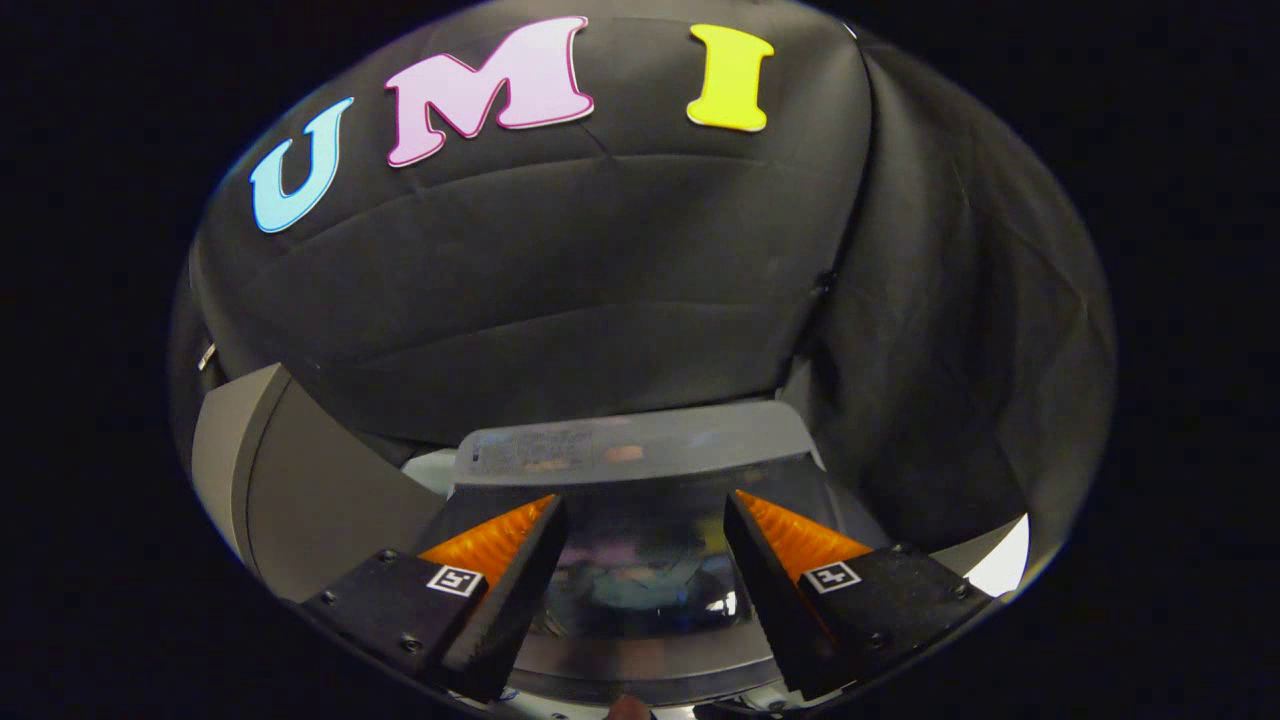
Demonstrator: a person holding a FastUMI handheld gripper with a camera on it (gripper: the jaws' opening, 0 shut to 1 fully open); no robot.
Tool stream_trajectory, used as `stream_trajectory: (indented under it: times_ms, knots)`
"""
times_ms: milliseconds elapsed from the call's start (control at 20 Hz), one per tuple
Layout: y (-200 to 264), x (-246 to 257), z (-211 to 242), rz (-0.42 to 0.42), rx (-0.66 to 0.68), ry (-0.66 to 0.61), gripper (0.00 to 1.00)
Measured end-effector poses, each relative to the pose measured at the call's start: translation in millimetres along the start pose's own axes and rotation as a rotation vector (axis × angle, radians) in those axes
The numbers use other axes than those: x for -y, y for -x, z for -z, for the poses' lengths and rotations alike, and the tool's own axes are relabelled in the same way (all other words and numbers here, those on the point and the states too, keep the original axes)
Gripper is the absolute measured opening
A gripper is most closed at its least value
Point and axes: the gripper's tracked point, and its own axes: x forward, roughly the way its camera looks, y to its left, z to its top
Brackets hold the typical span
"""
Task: Put the clothes into the washing machine and then close the washing machine lid.
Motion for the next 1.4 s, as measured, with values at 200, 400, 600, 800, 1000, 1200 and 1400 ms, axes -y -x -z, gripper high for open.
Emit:
stream_trajectory:
  times_ms: [200, 400, 600, 800, 1000, 1200, 1400]
  knots:
    - [0, 7, 17, 0.004, -0.043, 0.01, 1.0]
    - [3, 13, 31, 0.016, -0.092, 0.034, 1.0]
    - [7, 18, 43, 0.018, -0.129, 0.052, 1.0]
    - [12, 18, 38, 0.01, -0.105, 0.052, 1.0]
    - [11, 17, 19, 0.008, -0.006, 0.051, 1.0]
    - [18, 14, -6, -0.026, 0.108, 0.071, 1.0]
    - [57, 6, -48, -0.048, 0.279, 0.031, 1.0]
